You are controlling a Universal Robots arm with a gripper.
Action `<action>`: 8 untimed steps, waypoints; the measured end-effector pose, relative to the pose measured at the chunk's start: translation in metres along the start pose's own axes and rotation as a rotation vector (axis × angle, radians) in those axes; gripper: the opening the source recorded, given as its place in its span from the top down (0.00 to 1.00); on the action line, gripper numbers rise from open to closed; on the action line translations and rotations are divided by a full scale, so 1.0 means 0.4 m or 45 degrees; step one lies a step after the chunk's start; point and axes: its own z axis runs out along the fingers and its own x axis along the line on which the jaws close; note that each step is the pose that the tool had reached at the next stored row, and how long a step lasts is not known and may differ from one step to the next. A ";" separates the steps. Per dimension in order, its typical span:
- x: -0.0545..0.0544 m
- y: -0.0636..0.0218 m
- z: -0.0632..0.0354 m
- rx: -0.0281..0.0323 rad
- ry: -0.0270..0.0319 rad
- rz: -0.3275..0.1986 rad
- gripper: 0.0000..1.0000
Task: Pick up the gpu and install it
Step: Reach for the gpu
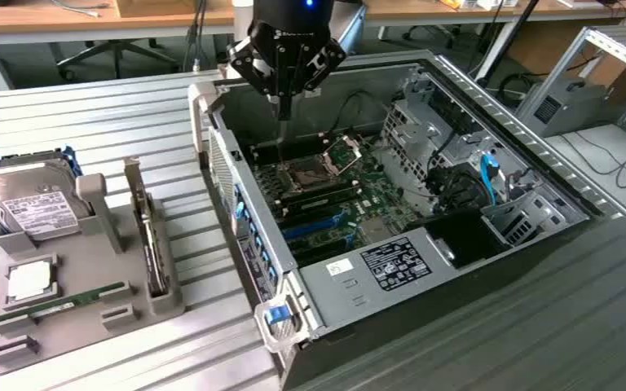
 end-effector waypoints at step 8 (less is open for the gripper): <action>0.000 0.000 0.000 0.0001 0.0000 0.000 0.89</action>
